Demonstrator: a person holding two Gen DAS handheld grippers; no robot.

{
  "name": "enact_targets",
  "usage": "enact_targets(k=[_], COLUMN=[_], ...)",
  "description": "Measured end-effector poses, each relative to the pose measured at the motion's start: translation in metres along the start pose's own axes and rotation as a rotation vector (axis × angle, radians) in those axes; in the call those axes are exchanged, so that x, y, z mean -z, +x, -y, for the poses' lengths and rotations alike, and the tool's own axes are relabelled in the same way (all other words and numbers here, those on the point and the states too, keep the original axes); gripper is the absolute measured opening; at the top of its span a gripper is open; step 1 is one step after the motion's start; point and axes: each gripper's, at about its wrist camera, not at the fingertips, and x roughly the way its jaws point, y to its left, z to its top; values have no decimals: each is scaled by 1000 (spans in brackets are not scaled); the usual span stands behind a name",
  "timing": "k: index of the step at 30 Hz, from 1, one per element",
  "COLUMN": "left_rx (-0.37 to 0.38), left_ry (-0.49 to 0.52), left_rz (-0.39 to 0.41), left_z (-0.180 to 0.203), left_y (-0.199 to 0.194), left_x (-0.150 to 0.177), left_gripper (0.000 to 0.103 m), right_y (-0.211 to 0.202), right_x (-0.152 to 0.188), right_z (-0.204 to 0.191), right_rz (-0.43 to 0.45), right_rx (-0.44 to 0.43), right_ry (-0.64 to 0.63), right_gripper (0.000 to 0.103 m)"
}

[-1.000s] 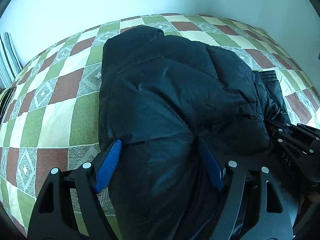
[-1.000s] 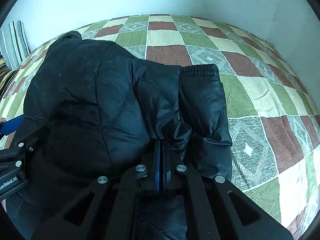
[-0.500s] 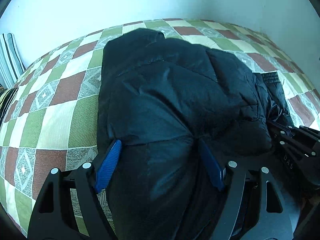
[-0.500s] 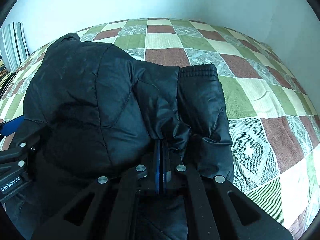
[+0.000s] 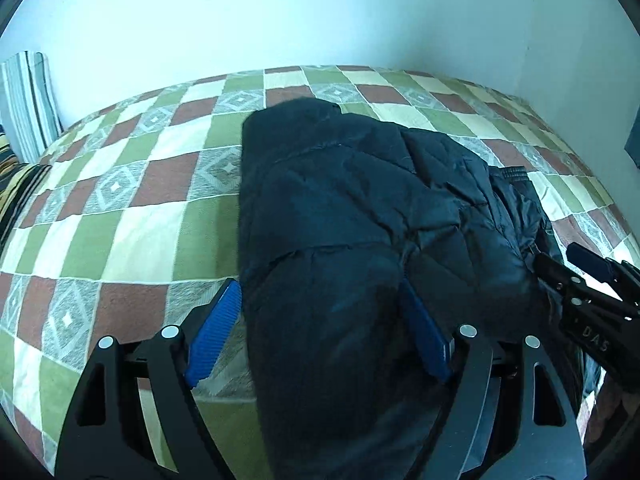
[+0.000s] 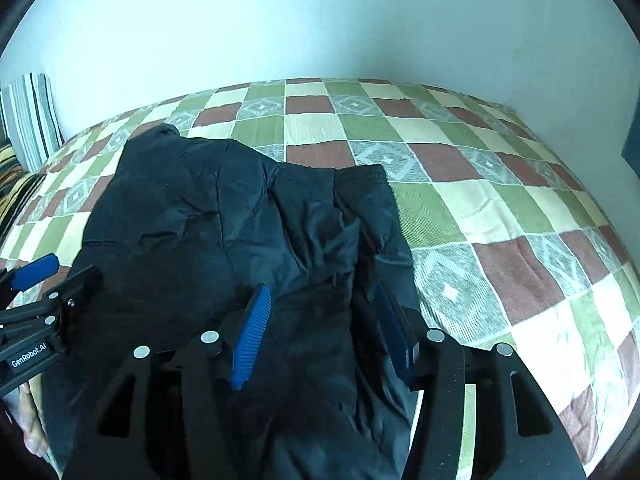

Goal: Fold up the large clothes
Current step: 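Open the right gripper and withdraw both grippers from the folded jacket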

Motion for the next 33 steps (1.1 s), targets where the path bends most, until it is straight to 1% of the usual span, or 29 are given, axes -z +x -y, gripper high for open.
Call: enact_targets(k=[3,4,5,7,8,9,13,15,19,21,29,33], left_rx=[-2,-4,-5,-10,-13,-14,-34,-35,-25,-29,-37,-39], left_ry=[-7,-10,-13,-21,-23,-24,-22,-19,-15,-13,-23,-32], left_rz=[18,25,29,47,52,58,87,98,110,120,160,194], left_z=[-3,-5,-5,-7,-7,-7,-4,-2,0,1,2,2], left_y=[-18,-24,-29,-43,-48,-54,-75,-84,-100,-108,-139,-154], left_x=[7,9,11,16,18,20,29,32,40,43,48,48], left_gripper=[81,82,85,87,87,88,91,92,92,92,93,93], right_y=[-15,-18,-24,-33,-39,-44,-62,-70,-88,-96,-127,-139], right_x=[7,8,11,16,19,21,27,29,34,34,40,40], right_z=[3,4,4,4,5,5,7,6,7,6,3,1], right_rz=[0,0,3,11,15,19,42,48,70,82,133,158], right_rx=[-6,-6,-7,-11,-13,-15,-17,-14,-14,-14,-5,-9], right_ry=[20,22,25,27,31,34,35,32,31,30,24,26], right_gripper=[54,54,54,57,62,65,68,71,72,75,75,75])
